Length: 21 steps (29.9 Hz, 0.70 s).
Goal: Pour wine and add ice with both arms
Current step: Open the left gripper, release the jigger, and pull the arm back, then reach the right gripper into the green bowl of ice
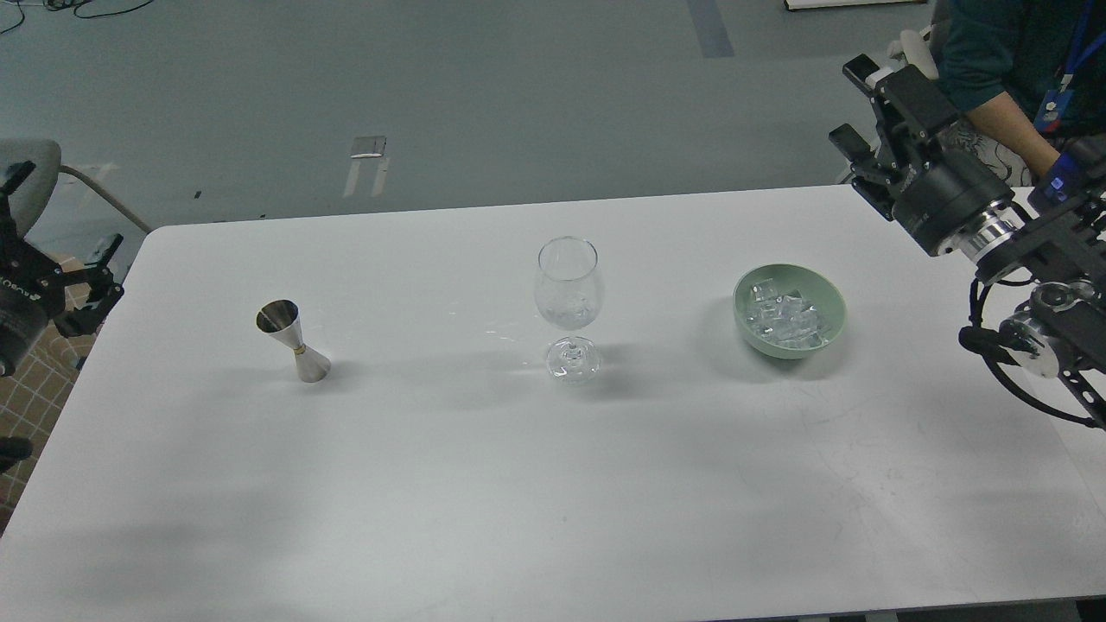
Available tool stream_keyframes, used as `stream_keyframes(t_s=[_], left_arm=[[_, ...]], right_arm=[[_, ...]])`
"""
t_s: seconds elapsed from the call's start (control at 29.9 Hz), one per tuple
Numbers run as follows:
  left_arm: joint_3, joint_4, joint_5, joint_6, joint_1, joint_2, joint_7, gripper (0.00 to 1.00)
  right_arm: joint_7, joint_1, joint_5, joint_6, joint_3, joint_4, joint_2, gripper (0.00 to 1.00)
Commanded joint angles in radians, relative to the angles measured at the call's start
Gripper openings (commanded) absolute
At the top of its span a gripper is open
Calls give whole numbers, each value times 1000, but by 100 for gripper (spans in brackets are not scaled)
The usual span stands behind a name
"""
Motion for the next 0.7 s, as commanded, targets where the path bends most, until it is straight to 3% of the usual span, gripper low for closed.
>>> stream_keyframes(t_s=[0.0,0.27,0.47,0.67], left_arm=[[11,1,27,7,-107,-4,-2,98],[127,4,27,27,-214,-11,-2,98],[126,2,25,27,-218,-33,-2,98],[124,2,25,27,-218,-38,-2,98]], right_arm=[[1,-44,-334,-59,-46,47,-48,100],[10,-110,-753,-78,-50,-58,-43,100],[12,-93,-906,-78,-90,-178,-38,100],[12,-20,-910,-78,-208,-227,-14,100]])
